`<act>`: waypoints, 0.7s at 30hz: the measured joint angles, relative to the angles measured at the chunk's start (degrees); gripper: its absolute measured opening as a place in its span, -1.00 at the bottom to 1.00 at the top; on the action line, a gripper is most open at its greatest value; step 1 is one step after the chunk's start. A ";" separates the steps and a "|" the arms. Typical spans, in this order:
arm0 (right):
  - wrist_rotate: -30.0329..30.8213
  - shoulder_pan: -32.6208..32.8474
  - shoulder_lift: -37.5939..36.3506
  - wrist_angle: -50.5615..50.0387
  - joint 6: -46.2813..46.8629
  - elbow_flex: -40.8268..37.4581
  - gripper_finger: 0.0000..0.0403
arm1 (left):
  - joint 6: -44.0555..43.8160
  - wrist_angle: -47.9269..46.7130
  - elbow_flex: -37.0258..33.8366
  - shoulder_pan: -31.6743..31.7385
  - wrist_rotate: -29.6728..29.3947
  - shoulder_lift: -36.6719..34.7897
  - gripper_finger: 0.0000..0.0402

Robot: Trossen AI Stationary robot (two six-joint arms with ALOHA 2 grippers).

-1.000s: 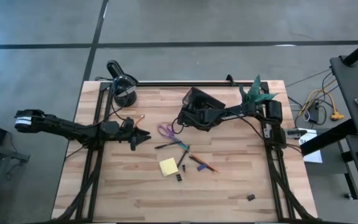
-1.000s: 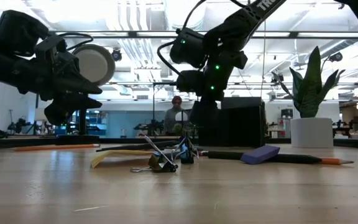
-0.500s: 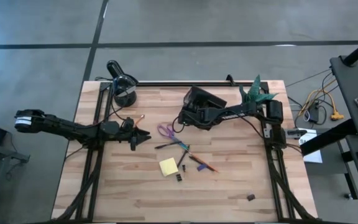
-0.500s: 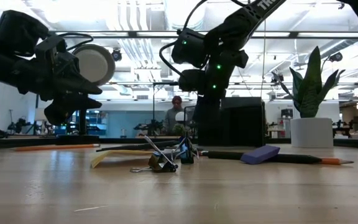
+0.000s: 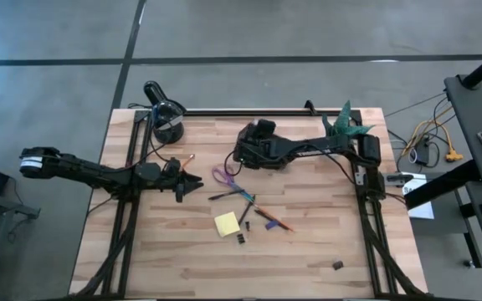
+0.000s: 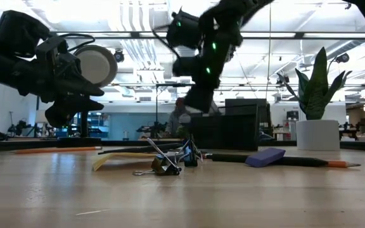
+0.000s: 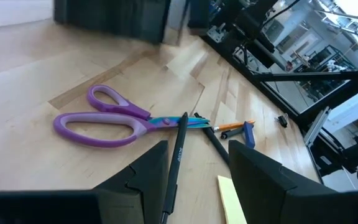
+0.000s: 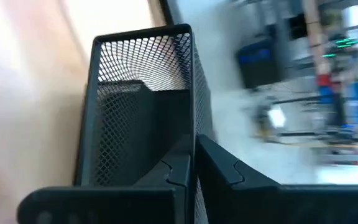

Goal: Pick and place office supplies into organizer
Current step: Prepare the black desk organizer

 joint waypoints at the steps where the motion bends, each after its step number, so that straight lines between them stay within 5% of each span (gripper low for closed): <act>1: -3.30 0.17 -0.03 -1.55 0.67 1.72 -0.96 | -0.02 -0.01 0.08 0.00 -0.02 0.00 -0.25; 6: -19.47 0.45 -0.43 -8.43 1.83 10.72 -0.97 | -0.07 1.07 0.18 -0.04 0.00 -0.01 -0.25; 15: -18.52 -2.91 -0.33 -10.45 -4.45 12.93 -0.96 | -0.07 1.31 0.20 -0.04 0.03 -0.13 -0.25; 21: -25.24 -4.58 1.15 -9.45 -14.71 12.62 -0.96 | -0.07 1.20 0.20 -0.04 0.05 -0.13 -0.25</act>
